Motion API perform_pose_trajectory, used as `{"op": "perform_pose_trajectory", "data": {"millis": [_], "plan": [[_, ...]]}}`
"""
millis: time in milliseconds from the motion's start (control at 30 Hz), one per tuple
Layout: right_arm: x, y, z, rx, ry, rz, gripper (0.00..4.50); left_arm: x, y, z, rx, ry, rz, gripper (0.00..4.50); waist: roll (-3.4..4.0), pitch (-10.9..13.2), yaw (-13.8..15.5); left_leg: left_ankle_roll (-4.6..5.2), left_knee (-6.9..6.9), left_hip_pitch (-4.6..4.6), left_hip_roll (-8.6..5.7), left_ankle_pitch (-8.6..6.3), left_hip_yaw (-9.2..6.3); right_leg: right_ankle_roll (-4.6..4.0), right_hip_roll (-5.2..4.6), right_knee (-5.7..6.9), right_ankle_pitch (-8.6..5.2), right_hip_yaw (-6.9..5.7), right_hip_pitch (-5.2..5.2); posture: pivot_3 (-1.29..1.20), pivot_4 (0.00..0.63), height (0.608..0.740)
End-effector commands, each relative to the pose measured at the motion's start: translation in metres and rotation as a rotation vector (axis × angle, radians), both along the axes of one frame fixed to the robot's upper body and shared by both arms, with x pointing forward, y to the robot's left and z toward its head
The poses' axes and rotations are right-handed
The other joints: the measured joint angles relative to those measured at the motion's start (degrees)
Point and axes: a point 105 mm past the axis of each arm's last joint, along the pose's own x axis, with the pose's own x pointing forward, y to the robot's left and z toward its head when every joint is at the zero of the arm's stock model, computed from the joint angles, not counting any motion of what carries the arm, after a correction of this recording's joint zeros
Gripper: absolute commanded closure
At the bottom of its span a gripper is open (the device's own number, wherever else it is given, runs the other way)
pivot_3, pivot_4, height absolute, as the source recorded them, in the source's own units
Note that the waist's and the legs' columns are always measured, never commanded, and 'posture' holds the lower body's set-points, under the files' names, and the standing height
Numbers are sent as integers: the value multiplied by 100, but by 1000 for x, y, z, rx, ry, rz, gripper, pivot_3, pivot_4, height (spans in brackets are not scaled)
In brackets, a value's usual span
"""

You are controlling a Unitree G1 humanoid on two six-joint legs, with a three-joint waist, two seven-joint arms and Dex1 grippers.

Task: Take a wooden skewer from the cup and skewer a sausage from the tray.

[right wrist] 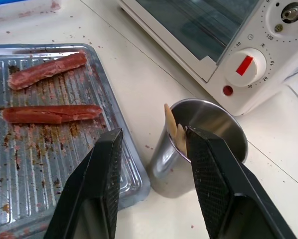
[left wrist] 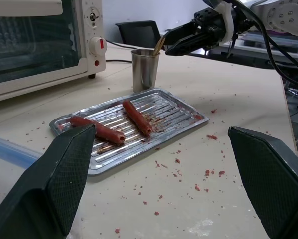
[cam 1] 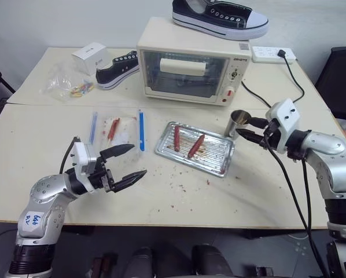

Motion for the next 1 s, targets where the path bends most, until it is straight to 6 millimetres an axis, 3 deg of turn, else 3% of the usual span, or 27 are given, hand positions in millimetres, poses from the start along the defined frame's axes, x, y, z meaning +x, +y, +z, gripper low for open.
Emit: {"op": "perform_pose_trajectory", "data": {"millis": [33,167,267,433,1000], "plan": [[0,1,14,-17,-60,14,2453,0,-3,7,-1,-42,-7,0,0,0,0,0,0,0,0,0,0,0,0,0,0,0,0,0,150,740],[1,1,15,-18,-64,15,2453,0,-3,6,-3,-44,-5,0,0,0,0,0,0,0,0,0,0,0,0,0,0,0,0,0,150,740],[1,2,16,-17,-65,17,3036,-1,-4,7,-4,-46,-5,0,0,0,1,0,0,0,0,0,0,0,0,0,0,0,0,0,150,740],[1,2,16,-30,-65,23,4474,-1,-4,7,-5,-51,-2,0,0,0,0,0,0,0,0,0,0,0,0,0,0,0,0,0,150,740],[1,4,28,-23,-97,64,4474,-2,-7,6,-14,-55,0,0,0,0,-1,0,0,0,0,0,0,0,0,0,0,0,0,0,150,740]]}}
